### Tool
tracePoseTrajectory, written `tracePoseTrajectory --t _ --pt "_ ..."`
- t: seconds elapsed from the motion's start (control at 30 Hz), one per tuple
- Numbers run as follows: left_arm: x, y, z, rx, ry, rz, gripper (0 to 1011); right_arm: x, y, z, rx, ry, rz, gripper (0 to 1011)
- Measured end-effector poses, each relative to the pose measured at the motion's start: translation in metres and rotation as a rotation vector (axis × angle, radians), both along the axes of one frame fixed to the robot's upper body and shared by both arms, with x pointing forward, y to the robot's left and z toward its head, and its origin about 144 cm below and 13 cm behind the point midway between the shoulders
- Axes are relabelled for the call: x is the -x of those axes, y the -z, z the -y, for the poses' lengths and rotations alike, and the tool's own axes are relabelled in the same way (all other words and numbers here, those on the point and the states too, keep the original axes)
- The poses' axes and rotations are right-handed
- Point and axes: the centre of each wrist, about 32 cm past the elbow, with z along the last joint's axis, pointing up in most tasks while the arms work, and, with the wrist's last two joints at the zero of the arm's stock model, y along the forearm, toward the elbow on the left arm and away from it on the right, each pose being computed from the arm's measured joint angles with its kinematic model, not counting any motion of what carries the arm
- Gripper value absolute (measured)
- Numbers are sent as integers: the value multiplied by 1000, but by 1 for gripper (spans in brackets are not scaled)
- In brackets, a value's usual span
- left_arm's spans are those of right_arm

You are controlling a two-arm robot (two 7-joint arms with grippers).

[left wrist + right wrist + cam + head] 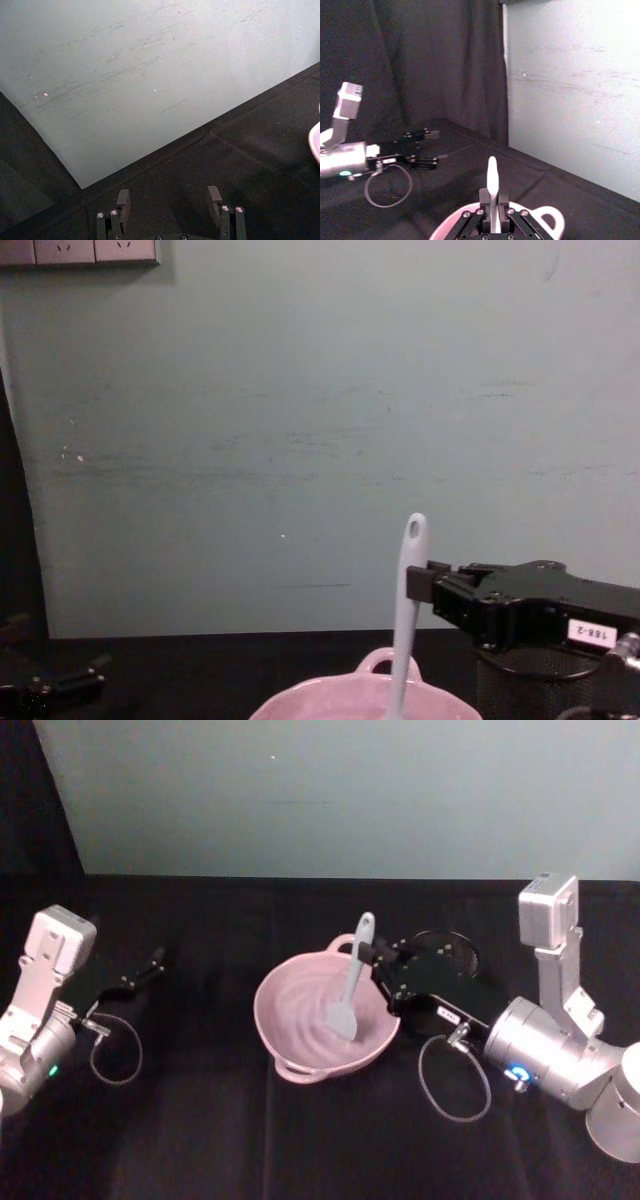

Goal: Use the one hand to pick up the spoon and stir the clear water in the bowl.

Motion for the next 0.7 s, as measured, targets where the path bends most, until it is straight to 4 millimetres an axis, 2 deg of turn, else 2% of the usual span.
tracePoseTrajectory --t 0.37,0.7 --pt "0 0 0 0 0 0 1011 -4 3 -25 -15 -20 -8 100" --pt "0 0 0 0 0 0 1011 -25 4 -40 24 73 47 100"
